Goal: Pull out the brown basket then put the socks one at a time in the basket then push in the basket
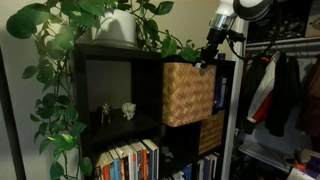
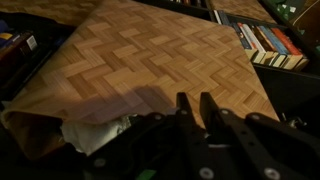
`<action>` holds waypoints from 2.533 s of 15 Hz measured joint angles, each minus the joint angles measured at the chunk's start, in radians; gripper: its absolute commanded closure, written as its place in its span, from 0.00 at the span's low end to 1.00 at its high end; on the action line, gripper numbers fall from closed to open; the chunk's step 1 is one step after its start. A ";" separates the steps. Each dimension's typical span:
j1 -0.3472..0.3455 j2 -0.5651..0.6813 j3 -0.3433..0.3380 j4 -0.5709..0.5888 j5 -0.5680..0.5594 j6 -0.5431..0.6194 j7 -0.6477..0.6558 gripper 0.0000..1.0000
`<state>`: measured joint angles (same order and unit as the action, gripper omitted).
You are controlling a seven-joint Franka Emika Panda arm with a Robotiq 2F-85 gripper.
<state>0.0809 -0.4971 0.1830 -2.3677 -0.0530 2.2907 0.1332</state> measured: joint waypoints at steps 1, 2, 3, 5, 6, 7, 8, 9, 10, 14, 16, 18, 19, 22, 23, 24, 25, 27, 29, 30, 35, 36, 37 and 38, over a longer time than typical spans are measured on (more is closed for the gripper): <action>0.000 -0.006 0.004 -0.012 0.000 0.000 0.020 1.00; 0.000 -0.011 0.006 -0.023 0.000 0.001 0.039 1.00; -0.001 -0.013 0.007 -0.035 0.000 0.004 0.056 0.98; -0.003 -0.014 0.007 -0.057 0.000 0.014 0.082 0.97; -0.006 -0.014 0.007 -0.069 0.000 0.022 0.089 0.95; -0.009 -0.014 0.007 -0.080 0.000 0.033 0.093 0.95; -0.014 -0.013 0.007 -0.093 0.000 0.053 0.094 0.96; -0.019 -0.012 0.006 -0.105 0.000 0.081 0.094 0.97; -0.023 -0.010 0.006 -0.117 0.000 0.118 0.094 0.97; -0.044 0.009 0.006 -0.158 -0.036 0.289 0.094 0.96; -0.051 0.017 0.006 -0.170 -0.051 0.338 0.094 0.96; -0.056 0.020 0.007 -0.178 -0.061 0.367 0.094 0.96; -0.057 0.024 0.007 -0.180 -0.066 0.380 0.094 0.97; -0.066 0.041 0.008 -0.180 -0.090 0.424 0.094 0.96; -0.071 0.050 0.009 -0.180 -0.100 0.444 0.094 0.97; -0.077 0.060 0.009 -0.180 -0.109 0.466 0.094 0.96; -0.083 0.070 0.009 -0.179 -0.118 0.487 0.094 0.97; -0.098 0.094 0.009 -0.172 -0.133 0.525 0.094 0.97; -0.112 0.118 0.009 -0.162 -0.141 0.560 0.094 0.97; -0.118 0.131 0.010 -0.157 -0.144 0.575 0.094 0.96; -0.123 0.154 0.011 -0.144 -0.150 0.597 0.094 0.91; -0.122 0.154 0.011 -0.144 -0.150 0.597 0.094 0.71; -0.122 0.155 0.012 -0.142 -0.150 0.597 0.094 0.70; -0.121 0.158 0.012 -0.138 -0.150 0.594 0.092 0.65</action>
<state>-0.0404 -0.3387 0.1949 -2.5056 -0.2031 2.8847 0.2256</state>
